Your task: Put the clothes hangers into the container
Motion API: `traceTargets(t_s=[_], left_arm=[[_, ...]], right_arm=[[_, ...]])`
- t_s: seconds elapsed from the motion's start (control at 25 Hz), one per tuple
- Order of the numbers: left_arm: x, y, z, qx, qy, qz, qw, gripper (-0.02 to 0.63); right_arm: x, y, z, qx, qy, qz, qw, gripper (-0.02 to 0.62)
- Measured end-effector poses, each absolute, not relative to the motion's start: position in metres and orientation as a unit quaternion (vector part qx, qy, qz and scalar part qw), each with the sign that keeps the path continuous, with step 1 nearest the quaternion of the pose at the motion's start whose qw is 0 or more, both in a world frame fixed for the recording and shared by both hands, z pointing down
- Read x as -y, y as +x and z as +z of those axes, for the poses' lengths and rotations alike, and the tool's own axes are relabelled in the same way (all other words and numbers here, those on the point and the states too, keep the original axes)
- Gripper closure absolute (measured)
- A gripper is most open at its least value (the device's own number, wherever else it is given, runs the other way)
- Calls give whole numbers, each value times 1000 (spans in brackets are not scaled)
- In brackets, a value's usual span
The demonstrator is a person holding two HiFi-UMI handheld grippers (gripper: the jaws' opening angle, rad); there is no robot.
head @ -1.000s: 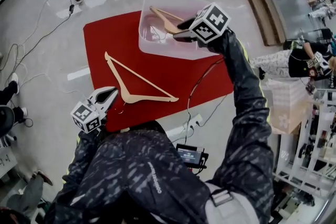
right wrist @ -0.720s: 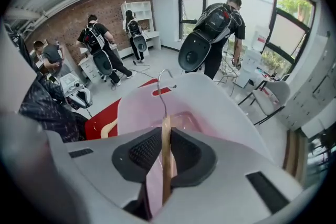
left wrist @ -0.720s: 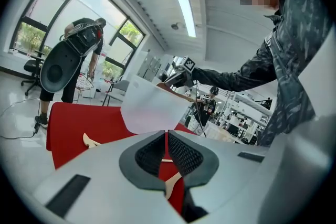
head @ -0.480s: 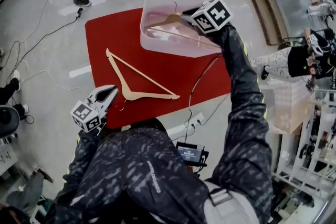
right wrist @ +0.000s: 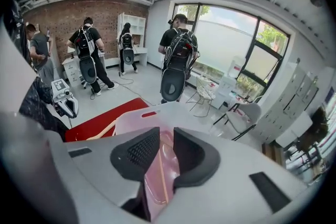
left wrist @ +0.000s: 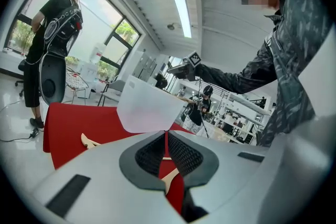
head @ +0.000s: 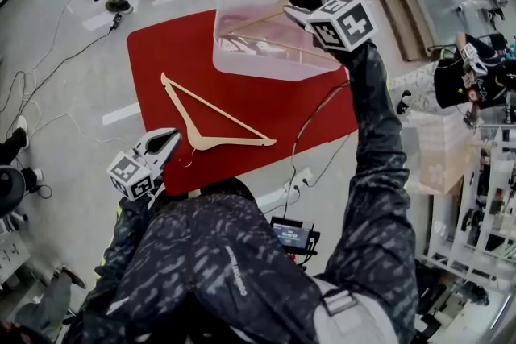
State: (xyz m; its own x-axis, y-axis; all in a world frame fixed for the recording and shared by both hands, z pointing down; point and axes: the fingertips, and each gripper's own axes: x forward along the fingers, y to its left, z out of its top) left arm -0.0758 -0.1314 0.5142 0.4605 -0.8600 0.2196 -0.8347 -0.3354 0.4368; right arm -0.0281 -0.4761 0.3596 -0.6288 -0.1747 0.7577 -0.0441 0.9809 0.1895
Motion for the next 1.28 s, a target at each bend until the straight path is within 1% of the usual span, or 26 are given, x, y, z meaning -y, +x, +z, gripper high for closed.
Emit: traceTargets(t_s=[0.08, 0.2, 0.32, 0.64, 0.84, 1.28], left_arm=[[131, -78, 515, 512, 822, -26, 249, 594], [130, -79, 511, 497, 833, -24, 241, 594], [127, -70, 501, 481, 846, -16, 231, 594], [119, -68, 482, 455, 865, -7, 211, 594], [122, -53, 471, 447, 871, -5, 204, 594], [95, -38, 456, 407, 893, -10, 192, 595]], right_arm=[[471, -27, 348, 906, 78, -89, 407, 511], [453, -26, 337, 916, 93, -98, 379, 555], [428, -14, 333, 921, 107, -99, 362, 566], [360, 5, 343, 920, 131, -90, 357, 571], [330, 32, 345, 918, 149, -92, 356, 575], [226, 37, 383, 911, 126, -85, 383, 578]])
